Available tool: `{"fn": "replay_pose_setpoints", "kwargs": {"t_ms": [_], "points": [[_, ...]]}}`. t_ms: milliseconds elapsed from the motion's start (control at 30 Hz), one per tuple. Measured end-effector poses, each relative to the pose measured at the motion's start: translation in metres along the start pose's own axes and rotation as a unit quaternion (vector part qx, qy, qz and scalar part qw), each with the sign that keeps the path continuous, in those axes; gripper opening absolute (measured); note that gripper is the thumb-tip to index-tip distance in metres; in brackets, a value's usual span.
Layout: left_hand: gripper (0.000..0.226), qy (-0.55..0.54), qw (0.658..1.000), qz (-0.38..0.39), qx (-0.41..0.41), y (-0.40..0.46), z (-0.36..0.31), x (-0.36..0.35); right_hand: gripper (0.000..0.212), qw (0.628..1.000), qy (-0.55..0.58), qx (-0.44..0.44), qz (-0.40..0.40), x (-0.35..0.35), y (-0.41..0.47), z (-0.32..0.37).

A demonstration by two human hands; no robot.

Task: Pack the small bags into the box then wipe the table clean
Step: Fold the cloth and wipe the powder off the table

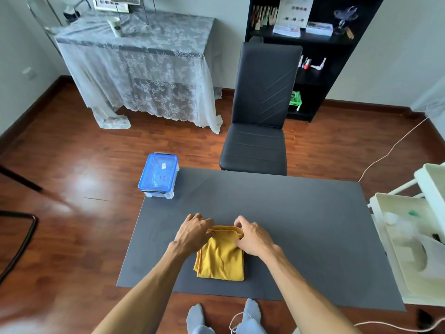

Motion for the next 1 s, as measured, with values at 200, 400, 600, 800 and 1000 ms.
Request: {"fn": "replay_pose_setpoints", "kwargs": {"t_ms": [200, 400, 600, 800, 1000], "points": [[0.025, -0.084, 0.996, -0.003, -0.018, -0.012, 0.002, 0.025, 0.015, 0.999, -0.025, 0.031, 0.009, 0.026, -0.004, 0.016], [0.019, -0.091, 0.995, -0.033, -0.029, -0.016, 0.008, 0.073, 0.009, 0.995, -0.059, 0.065, -0.054, 0.074, -0.022, 0.043], [0.016, -0.043, 0.993, -0.106, -0.014, -0.042, 0.029, 0.13, 0.023, 0.982, -0.057, 0.099, -0.149, 0.101, -0.049, 0.084], [0.014, -0.034, 0.99, -0.135, -0.003, -0.101, 0.06, 0.157, 0.017, 0.978, -0.06, 0.135, -0.148, 0.087, -0.079, 0.133], [0.01, -0.1, 0.991, -0.087, 0.015, -0.166, 0.093, 0.147, 0.013, 0.978, -0.054, 0.184, -0.083, 0.039, -0.107, 0.169]]}}
Point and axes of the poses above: each hand's wrist, its own y-axis towards the middle knuckle, its own x-axis out of the back of the hand, z = x × y, the point moved 7 cm from there along y, towards the middle knuckle, and after that the axes turned 13 degrees about -x, right-handed, at the moved point
